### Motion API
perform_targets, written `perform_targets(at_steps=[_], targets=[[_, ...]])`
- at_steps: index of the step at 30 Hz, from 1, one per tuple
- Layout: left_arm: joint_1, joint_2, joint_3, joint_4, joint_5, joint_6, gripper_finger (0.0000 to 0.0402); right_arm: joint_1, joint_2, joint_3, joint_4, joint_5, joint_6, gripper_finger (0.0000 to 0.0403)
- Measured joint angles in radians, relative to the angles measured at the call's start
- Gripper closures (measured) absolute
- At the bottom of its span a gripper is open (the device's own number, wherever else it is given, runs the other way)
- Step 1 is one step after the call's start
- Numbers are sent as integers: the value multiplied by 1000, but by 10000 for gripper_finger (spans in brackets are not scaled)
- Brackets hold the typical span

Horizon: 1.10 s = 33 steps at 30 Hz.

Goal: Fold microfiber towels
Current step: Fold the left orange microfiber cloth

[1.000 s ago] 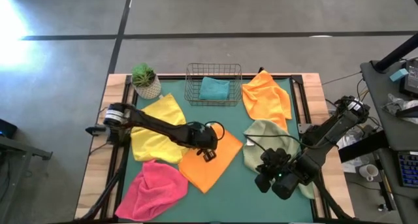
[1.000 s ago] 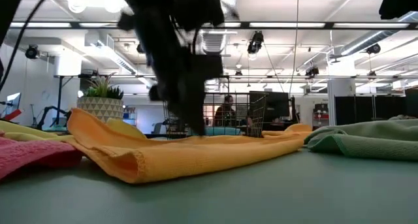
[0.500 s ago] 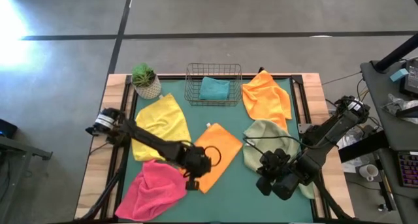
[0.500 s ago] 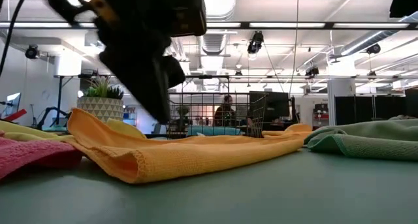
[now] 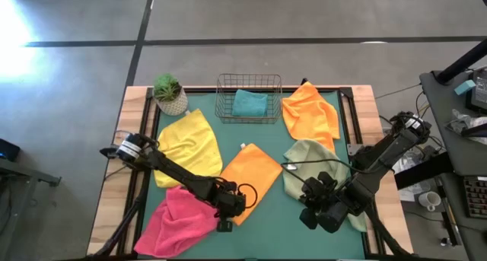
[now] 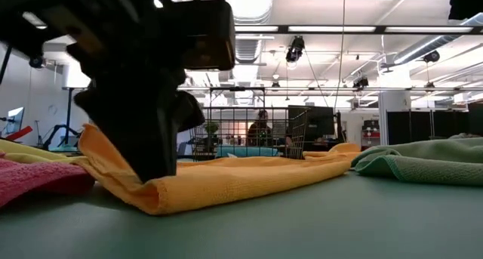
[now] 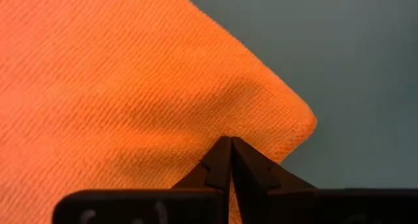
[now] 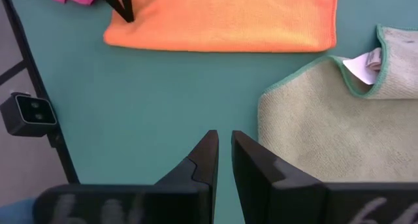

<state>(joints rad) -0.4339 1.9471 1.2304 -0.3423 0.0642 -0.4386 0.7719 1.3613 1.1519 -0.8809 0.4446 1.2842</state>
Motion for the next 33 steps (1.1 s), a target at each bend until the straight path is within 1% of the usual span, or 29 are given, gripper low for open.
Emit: perform_targets(at_steps=[2,5,9,13,21,24,29,33], targets=[[0,16,2,46,9,-5,402,0,0,0,-1,0,-3,367],[-2,43,4,146,15,-52,402,0,0,0,-1,0,-6,367],[-2,71,15,266,18,-54,402,0,0,0,-1,-1,-16,367],[1,111,56,294,16,-56,402,0,0,0,-2,-3,-22,367],[3,206,151,298,5,-54,402,0,-1,0,-1,-8,-28,367],[5,223,182,297,-23,-53,402,0,-1,0,0,-8,-28,367],[21,243,197,379,-50,-54,402,0,-1,0,1,-8,-28,367],[32,237,198,374,-70,-53,402,0,-1,0,3,-8,-29,367]])
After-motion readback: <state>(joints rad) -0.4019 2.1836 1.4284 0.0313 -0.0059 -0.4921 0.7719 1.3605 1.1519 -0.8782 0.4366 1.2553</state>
